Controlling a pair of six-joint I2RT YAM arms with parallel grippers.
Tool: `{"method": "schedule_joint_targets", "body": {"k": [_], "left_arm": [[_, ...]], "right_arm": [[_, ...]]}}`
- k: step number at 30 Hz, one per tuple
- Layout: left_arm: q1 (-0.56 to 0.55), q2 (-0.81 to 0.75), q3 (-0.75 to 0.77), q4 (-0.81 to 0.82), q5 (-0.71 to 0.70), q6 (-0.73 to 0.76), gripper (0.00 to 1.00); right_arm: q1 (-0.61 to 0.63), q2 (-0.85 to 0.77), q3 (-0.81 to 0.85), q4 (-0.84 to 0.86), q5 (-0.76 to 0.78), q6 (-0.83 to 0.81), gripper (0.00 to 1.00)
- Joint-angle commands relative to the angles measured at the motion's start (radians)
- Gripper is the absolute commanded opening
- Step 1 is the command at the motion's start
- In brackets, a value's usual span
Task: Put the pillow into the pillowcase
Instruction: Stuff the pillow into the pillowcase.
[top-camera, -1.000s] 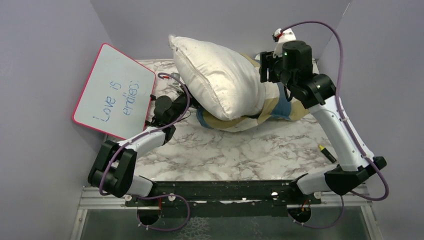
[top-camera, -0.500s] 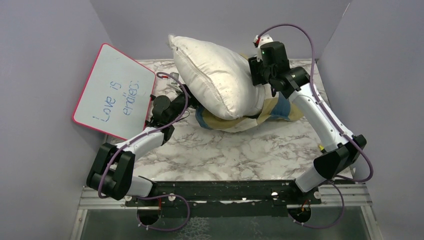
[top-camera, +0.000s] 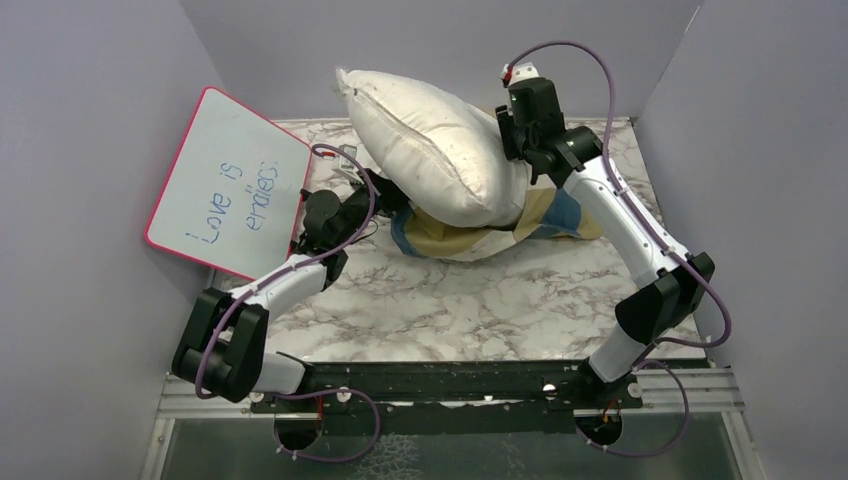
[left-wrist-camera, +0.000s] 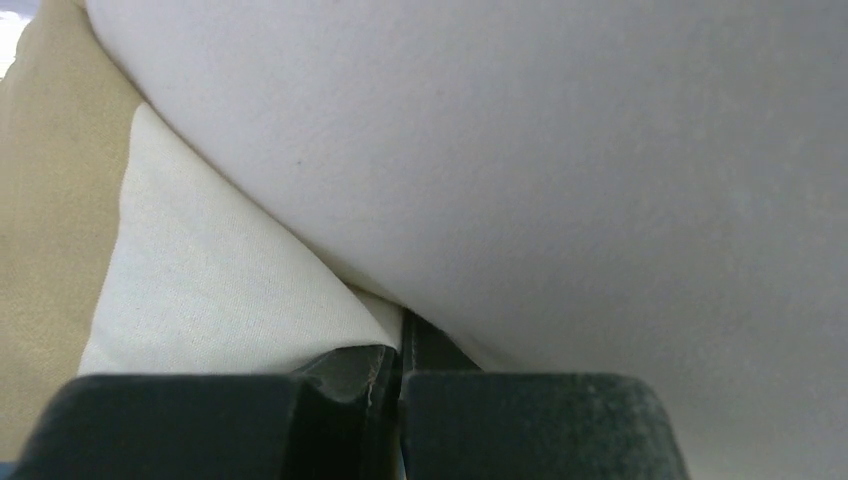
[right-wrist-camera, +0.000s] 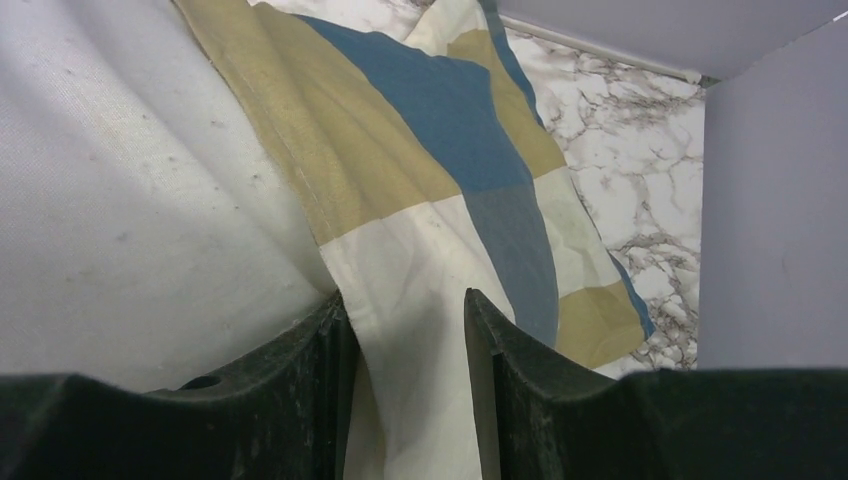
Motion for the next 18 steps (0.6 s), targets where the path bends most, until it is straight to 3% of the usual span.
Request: {"method": "schedule_joint_targets", "body": {"k": [1, 13, 18], "left_arm": [[0.010, -0.057, 0.041, 0.060, -0.021, 0.028, 0.00], [0.011, -0.025, 0.056, 0.057, -0.018, 0.022, 0.00], [0.010, -0.020, 0.065, 0.056, -0.014, 0.015, 0.00]], "right_arm": [[-0.008, -0.021, 0.098, -0.065, 0.014, 0.012, 0.46], [-0.008, -0.089, 0.048, -0.058, -0.143, 0.033, 0.49], [-0.010, -0.092, -0.028, -0.018, -0.130, 0.024, 0.50]]}}
